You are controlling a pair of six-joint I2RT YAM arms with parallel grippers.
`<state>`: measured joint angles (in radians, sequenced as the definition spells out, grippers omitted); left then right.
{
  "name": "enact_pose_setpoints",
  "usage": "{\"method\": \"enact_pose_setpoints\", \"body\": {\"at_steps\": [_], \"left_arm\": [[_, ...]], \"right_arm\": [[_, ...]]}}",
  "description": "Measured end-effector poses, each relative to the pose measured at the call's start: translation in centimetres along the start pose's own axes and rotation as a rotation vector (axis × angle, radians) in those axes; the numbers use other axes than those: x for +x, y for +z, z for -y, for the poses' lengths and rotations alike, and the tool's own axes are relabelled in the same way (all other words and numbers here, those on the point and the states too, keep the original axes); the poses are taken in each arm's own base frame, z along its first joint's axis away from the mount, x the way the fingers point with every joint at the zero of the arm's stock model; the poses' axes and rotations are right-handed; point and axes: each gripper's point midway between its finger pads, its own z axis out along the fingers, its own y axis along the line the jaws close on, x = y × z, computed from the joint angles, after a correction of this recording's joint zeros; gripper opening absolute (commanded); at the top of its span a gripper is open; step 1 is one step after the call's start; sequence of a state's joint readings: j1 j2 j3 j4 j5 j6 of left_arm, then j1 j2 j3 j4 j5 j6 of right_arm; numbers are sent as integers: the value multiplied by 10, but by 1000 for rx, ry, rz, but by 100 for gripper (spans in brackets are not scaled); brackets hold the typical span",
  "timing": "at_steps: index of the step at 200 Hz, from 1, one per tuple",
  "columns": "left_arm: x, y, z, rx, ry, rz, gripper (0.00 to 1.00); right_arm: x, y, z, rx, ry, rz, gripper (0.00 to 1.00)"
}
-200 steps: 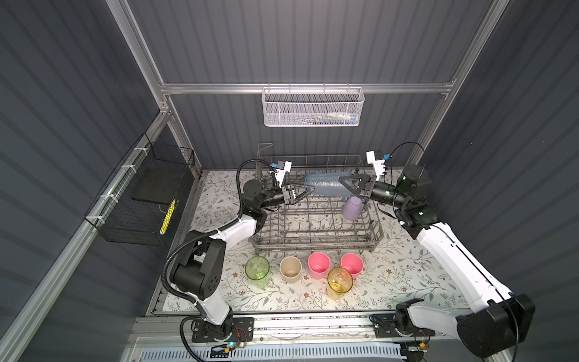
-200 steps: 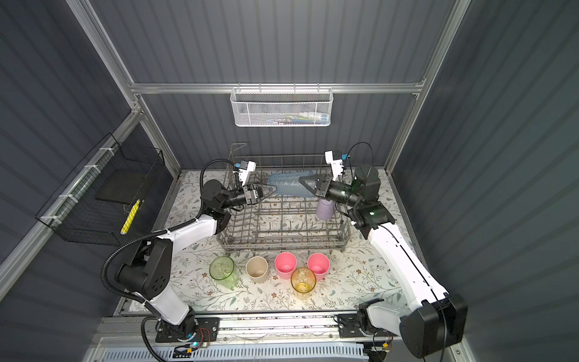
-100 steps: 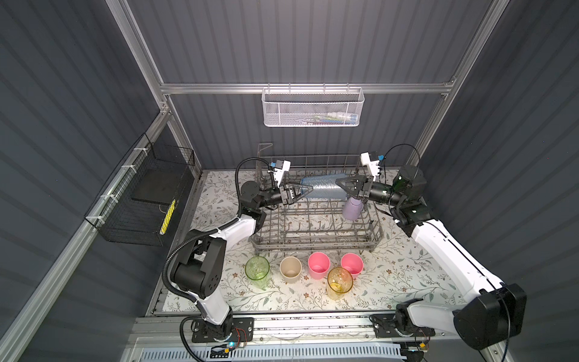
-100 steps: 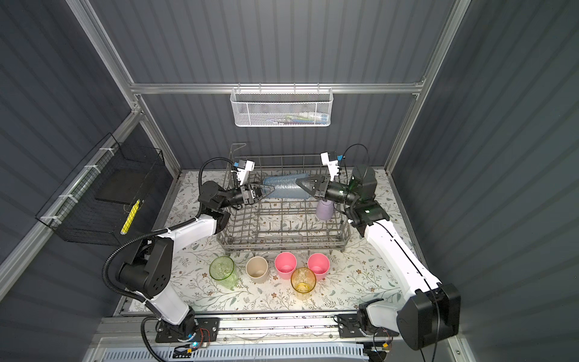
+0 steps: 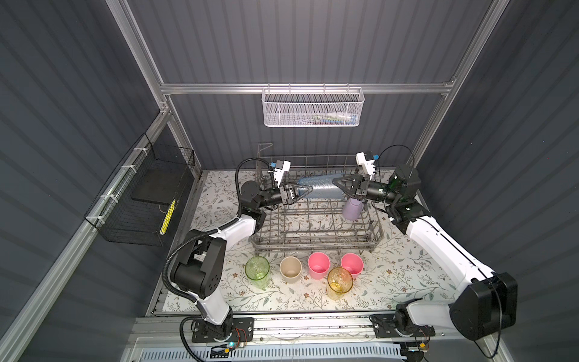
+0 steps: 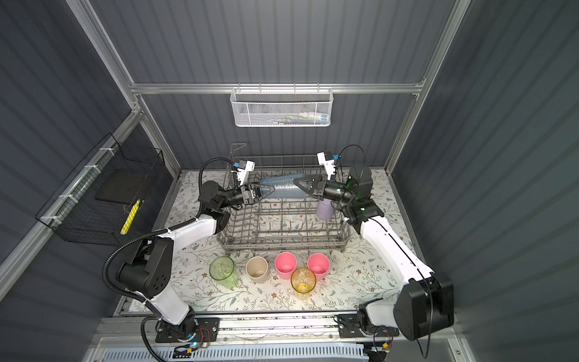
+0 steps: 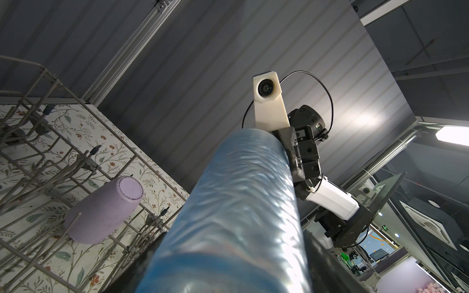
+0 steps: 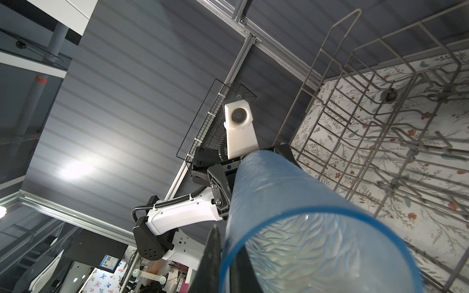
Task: Load cups into a dish rack
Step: Place the cup upside down at the dish rack.
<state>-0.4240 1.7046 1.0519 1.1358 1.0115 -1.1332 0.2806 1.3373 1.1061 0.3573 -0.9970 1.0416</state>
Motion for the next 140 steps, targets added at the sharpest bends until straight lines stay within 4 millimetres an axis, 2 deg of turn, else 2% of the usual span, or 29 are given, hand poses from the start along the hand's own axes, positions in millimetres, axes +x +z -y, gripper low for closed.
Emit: {"method": "enact_pose_setpoints", "body": {"at_steps": [43,118,140], "left_arm": [[3,2,0,2,-6,-9,73],[1,1,4,15,2,-5,44],[1,1,5,17,2,-4,39]], "right_arm": [[3,4,4,-19,23,-22,0],[2,4,2,-43,19,-28,0],[1,4,1,-46,18,-29,8]]}}
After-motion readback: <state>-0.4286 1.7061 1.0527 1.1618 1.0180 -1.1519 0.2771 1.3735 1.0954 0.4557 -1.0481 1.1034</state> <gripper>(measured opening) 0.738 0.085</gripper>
